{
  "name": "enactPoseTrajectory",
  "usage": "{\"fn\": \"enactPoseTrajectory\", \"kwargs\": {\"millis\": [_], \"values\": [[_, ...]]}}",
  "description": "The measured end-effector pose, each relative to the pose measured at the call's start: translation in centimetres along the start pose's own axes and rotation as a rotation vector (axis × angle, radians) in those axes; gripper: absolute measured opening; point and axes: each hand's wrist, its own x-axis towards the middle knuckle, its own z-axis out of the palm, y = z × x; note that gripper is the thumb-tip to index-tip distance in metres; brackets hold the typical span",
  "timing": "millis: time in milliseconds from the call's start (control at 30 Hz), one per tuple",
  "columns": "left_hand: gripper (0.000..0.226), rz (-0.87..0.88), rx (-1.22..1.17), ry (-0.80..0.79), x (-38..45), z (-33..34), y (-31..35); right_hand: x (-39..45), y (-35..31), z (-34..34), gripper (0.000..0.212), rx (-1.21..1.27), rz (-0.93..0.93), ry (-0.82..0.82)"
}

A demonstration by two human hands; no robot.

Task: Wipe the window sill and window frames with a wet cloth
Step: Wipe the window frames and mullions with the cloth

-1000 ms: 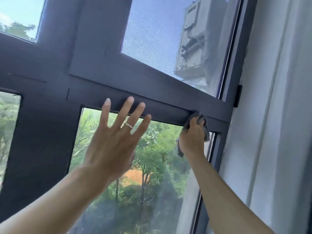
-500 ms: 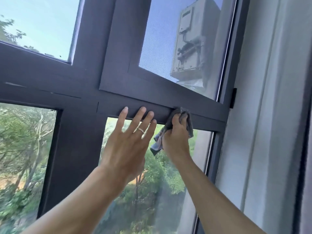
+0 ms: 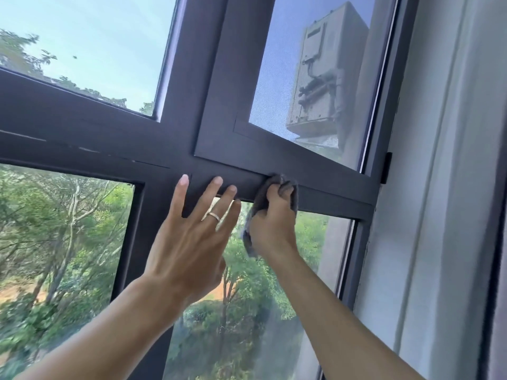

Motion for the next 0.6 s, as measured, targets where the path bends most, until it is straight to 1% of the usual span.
{"fn": "enactPoseTrajectory", "kwargs": {"millis": [33,67,133,200,233,300,367,400,500,533,600], "values": [[0.089,-0.011,-0.030,0.027,-0.2,-0.1,-0.3,-0.5,0.0,0.3,0.054,0.018,-0.044,-0.007],[0.088,-0.015,-0.044,0.040,-0.4,-0.1,-0.5,-0.6,0.1,0.1,0.055,0.026,-0.039,0.011],[0.087,-0.028,-0.067,0.059,-1.3,-0.5,-1.4,-0.2,0.2,-0.3,0.054,0.020,0.038,0.059],[0.086,-0.031,-0.066,0.070,-1.8,-0.8,-2.3,-0.5,-1.1,-0.2,0.058,0.015,0.087,0.072],[0.086,-0.030,-0.062,0.063,-1.9,-0.9,-2.7,-1.2,-2.0,0.3,0.061,0.012,0.056,0.061],[0.084,-0.037,-0.058,0.052,-2.0,-1.4,-3.4,-2.9,-3.6,1.3,0.064,0.013,-0.074,0.037],[0.081,-0.039,-0.061,0.068,-2.1,-1.7,-3.4,-3.1,-3.2,1.3,0.064,0.004,-0.141,0.029],[0.080,-0.029,-0.066,0.077,-2.3,-1.7,-3.3,-2.6,-2.7,0.9,0.066,-0.010,-0.117,0.026],[0.079,-0.010,-0.058,0.083,-3.2,-1.9,-4.0,-1.9,-2.8,0.0,0.067,-0.004,0.059,0.051],[0.077,-0.013,-0.043,0.082,-3.4,-1.8,-4.3,-2.4,-3.7,0.3,0.066,0.008,0.054,0.057],[0.067,-0.018,0.001,0.097,-3.6,-1.9,-5.2,-4.1,-5.9,1.7,0.066,0.015,-0.095,0.025]]}}
